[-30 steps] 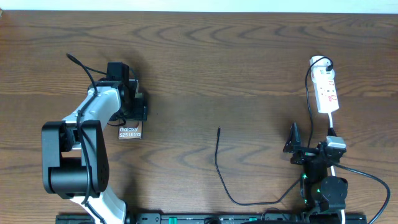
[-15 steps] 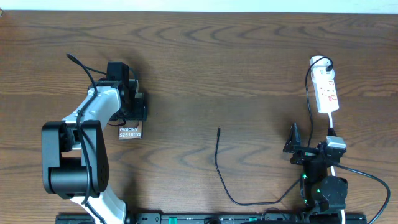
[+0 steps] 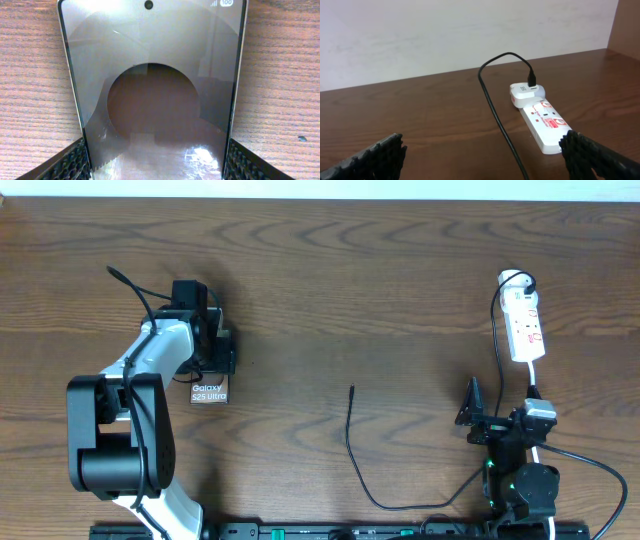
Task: Plug charger to phone and switch on socket
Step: 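Close the left gripper on the phone's long edges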
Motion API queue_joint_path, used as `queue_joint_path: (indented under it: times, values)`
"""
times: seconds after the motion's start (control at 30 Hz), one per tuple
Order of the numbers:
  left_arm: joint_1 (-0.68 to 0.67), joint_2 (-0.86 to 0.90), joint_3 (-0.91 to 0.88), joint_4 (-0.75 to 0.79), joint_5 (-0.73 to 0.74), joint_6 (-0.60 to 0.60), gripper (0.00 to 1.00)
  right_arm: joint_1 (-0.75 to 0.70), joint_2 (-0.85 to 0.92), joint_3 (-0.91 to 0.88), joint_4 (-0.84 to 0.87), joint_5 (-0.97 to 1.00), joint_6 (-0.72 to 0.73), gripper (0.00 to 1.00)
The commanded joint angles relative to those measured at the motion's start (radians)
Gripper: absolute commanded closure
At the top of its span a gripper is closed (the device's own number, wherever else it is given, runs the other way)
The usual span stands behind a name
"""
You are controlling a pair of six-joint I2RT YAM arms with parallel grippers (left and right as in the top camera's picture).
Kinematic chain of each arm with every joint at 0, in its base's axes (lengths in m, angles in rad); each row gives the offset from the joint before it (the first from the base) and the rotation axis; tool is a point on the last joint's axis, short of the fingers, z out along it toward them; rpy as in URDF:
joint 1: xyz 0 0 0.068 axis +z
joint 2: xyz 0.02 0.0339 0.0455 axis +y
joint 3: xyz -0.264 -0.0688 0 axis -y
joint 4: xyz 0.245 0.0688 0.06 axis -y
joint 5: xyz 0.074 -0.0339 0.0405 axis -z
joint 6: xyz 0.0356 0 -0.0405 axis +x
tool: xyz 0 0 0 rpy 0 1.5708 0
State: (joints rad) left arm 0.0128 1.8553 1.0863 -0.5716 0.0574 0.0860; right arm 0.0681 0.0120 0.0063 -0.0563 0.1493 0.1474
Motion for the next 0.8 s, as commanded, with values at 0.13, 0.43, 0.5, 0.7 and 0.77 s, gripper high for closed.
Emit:
queue_joint_path:
  times: [0.13,0.43,0.5,0.7,0.77]
  values:
    - [0.003,0.034,-0.035,-0.006,-0.014,0.0,0.3,0.006,-0.005,-0.001,-0.004,-0.002,-0.014,0.01]
    - [0.003,0.034,-0.035,-0.006,-0.014,0.0,0.33,0.006,-0.005,-0.001,-0.004,-0.002,-0.014,0.01]
    - [0.003,0.034,-0.035,-0.006,-0.014,0.0,0.33,0.006,-0.005,-0.001,-0.004,-0.002,-0.014,0.01]
    - [0.003,0.034,-0.035,-0.006,-0.014,0.0,0.34,0.006,-0.005,-0.001,-0.004,-0.002,-0.014,0.01]
    - [0.003,0.034,-0.035,-0.006,-0.014,0.0,0.35,0.006,-0.005,-0.001,-0.004,-0.002,-0.014,0.01]
